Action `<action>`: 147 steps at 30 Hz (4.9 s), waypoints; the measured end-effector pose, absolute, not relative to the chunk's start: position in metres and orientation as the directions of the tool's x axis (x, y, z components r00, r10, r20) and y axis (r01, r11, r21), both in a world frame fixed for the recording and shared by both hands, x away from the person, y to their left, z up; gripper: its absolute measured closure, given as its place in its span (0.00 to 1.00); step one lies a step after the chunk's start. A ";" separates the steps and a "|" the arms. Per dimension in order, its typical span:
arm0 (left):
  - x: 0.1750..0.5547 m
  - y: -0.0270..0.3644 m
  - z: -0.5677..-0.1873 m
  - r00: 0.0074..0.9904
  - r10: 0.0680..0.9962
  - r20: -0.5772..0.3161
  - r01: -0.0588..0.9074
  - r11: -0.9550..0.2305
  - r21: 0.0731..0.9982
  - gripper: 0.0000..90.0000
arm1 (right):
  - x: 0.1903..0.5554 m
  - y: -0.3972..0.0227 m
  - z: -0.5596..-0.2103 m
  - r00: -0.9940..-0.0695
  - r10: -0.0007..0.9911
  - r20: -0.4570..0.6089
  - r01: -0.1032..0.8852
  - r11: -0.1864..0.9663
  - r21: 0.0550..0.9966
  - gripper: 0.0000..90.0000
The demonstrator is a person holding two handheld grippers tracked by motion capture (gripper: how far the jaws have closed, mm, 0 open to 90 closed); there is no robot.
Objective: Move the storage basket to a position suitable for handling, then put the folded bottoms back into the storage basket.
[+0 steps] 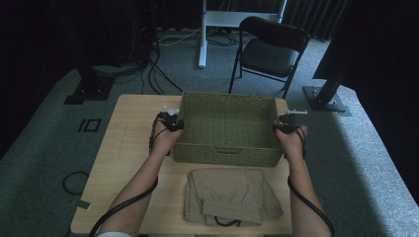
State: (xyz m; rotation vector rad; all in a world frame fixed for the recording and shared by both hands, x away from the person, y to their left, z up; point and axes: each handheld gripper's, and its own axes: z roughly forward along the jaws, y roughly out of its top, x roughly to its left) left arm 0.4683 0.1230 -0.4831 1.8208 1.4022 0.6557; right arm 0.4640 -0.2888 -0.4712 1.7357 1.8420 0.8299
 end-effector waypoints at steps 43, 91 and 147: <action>0.480 0.081 -0.482 0.335 0.942 -0.032 0.599 -0.186 0.779 0.84 | 0.469 -0.335 -0.470 -0.064 0.995 0.074 0.715 -0.006 0.699 0.81; 0.413 0.125 -0.425 0.627 0.775 -0.080 0.420 -0.250 0.873 0.22 | 0.400 -0.291 -0.414 -0.344 0.928 0.142 0.450 0.030 0.892 0.33; 0.304 0.106 -0.523 0.743 0.652 -0.150 0.499 -0.391 0.773 0.22 | 0.288 -0.255 -0.529 -0.566 0.816 0.118 0.513 0.237 0.825 0.18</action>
